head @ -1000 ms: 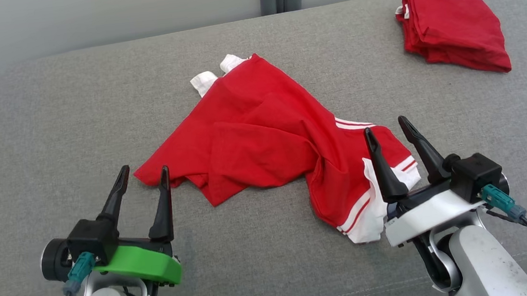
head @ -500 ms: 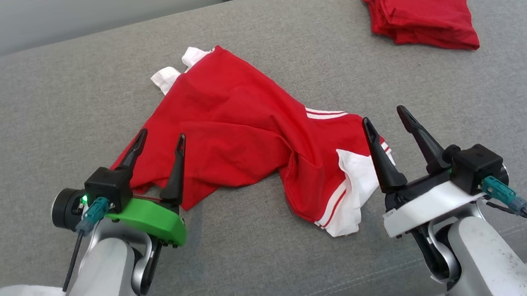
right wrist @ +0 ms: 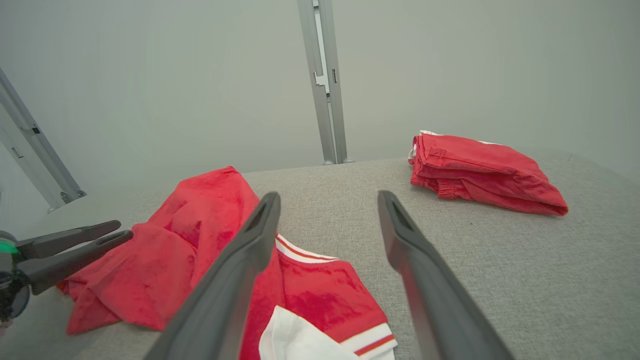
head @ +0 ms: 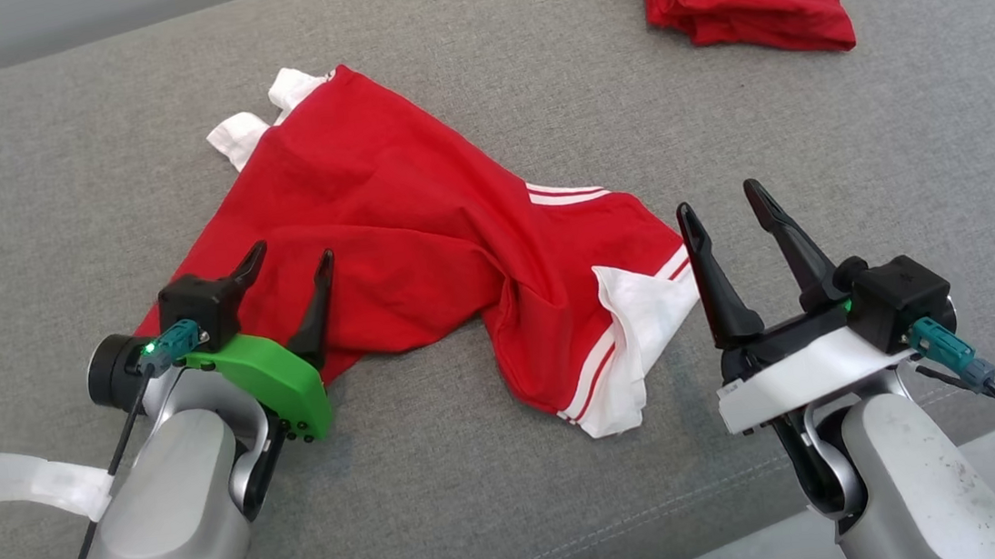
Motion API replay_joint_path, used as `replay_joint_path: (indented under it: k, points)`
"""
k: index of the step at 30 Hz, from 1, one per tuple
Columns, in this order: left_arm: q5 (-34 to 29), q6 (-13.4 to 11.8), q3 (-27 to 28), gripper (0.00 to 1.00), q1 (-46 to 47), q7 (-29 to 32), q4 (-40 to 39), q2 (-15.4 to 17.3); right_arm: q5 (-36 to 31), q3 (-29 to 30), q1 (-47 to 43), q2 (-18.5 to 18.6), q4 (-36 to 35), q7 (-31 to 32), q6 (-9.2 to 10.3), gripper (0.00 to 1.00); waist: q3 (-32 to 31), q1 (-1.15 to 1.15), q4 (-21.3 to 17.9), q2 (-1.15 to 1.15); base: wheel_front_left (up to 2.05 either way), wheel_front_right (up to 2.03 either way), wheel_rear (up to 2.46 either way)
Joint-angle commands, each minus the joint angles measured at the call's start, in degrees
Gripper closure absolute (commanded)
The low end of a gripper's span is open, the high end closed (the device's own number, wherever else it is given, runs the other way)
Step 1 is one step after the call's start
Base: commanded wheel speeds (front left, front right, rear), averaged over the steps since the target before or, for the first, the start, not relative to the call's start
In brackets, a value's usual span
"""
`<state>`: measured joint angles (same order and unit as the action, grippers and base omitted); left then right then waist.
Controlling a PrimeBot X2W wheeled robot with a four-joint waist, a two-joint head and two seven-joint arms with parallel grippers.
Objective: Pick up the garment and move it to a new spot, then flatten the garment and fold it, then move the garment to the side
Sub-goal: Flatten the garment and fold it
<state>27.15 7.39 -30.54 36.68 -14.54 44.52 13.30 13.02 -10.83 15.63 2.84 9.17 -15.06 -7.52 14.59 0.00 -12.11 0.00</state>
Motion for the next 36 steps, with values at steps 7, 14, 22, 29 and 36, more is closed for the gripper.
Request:
replay_joint_path:
  k: [7, 14, 22, 29, 36]
  points:
    - [4.93, 0.08, -4.15, 0.0, 4.09, -0.23, 5.71, 0.79, -0.02, -0.45, 1.12, 0.11, -0.2, -0.24, 0.06, 0.0, 0.91, 0.0, -1.24, 0.0, 0.0, 0.0, 0.0]
    - [9.05, 0.09, -8.11, 1.0, 6.03, -0.57, 7.74, 0.52, -0.79, -0.4, 0.84, 0.11, 0.11, -0.25, 0.07, 0.0, 0.53, 0.0, -1.06, 0.0, 0.0, 0.0, 0.0]
    - [9.5, 0.09, -8.27, 1.0, 3.88, -0.61, 3.05, 1.42, -0.52, 0.1, -0.24, 0.13, 0.32, -0.25, 0.06, 0.0, -1.52, 0.0, 2.26, 0.0, 0.0, 0.0, 0.0]
    - [5.15, -1.52, -2.19, 1.0, -6.44, -0.63, -10.87, 1.75, 0.17, 1.12, -1.94, 0.14, 1.0, -0.24, 0.07, 0.0, -4.31, 0.0, 6.87, 0.0, 0.0, 0.0, 0.0]
    - [2.65, -2.83, -0.58, 1.0, -16.64, -0.64, -20.15, 2.56, 0.39, 1.51, -2.76, 0.13, 1.37, -0.25, 0.06, 0.0, -6.22, 0.0, 10.4, 0.0, 0.0, 0.0, 0.0]
